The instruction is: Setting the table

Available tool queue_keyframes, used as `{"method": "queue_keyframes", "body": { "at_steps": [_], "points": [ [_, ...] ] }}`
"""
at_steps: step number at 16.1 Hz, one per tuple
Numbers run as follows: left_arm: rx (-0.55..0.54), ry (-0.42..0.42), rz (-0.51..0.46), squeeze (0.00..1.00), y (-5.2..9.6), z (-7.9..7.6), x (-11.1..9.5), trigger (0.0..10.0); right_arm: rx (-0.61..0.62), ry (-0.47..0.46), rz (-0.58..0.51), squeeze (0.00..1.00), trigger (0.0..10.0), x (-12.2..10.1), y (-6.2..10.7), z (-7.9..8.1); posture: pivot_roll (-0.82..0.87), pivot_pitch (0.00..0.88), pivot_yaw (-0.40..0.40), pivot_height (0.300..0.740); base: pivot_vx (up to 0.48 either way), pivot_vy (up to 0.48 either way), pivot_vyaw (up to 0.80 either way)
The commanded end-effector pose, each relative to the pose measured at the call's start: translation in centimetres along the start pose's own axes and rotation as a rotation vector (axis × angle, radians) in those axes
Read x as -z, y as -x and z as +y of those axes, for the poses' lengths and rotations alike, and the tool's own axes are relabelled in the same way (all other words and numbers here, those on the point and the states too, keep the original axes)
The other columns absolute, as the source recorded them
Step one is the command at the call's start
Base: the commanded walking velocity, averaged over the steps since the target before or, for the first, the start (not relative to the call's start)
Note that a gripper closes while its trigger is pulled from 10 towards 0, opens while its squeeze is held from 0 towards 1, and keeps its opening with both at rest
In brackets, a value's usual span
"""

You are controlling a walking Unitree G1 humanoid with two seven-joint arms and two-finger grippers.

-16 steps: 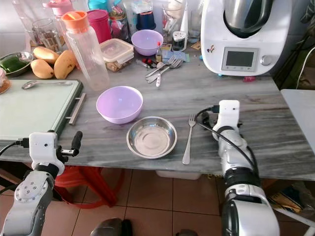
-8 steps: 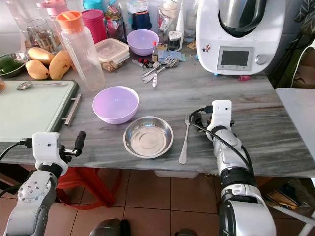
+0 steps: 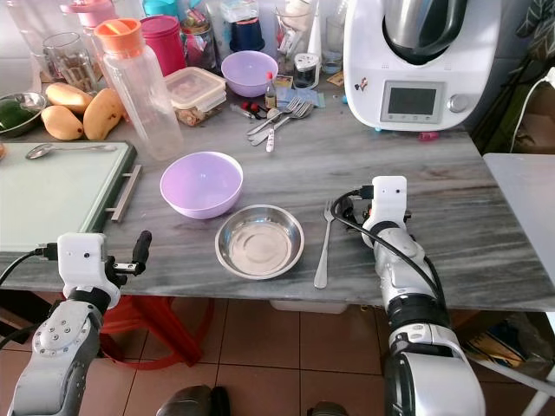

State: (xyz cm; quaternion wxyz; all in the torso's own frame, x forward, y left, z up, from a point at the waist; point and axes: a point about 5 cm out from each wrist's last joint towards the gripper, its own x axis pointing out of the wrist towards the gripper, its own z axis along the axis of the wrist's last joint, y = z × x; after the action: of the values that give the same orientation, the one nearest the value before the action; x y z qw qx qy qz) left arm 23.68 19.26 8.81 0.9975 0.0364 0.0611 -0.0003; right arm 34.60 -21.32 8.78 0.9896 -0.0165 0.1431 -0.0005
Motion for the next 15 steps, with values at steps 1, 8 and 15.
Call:
{"method": "queue_keyframes", "body": {
  "at_steps": [1, 8, 15],
  "points": [
    [0.011, -0.003, -0.003, 0.00, -0.2, -0.1, -0.2, 10.0, -0.043, -0.009, -0.003, 0.16, 10.0, -0.3, -0.3, 1.0, 0.03, 0.045, 0.056, 0.740, 0.000, 0.000, 0.00],
    [0.020, 0.001, -0.005, 0.00, -0.3, -0.4, -0.3, 10.0, -0.082, -0.013, -0.025, 0.16, 10.0, -0.9, -0.6, 2.0, 0.03, 0.041, 0.057, 0.740, 0.000, 0.000, 0.00],
    [0.017, 0.007, -0.009, 0.00, -0.4, -0.5, -0.3, 10.0, -0.002, -0.008, -0.066, 0.16, 10.0, -0.9, 0.2, 0.1, 0.03, 0.040, 0.050, 0.740, 0.000, 0.000, 0.00]
  ]
}}
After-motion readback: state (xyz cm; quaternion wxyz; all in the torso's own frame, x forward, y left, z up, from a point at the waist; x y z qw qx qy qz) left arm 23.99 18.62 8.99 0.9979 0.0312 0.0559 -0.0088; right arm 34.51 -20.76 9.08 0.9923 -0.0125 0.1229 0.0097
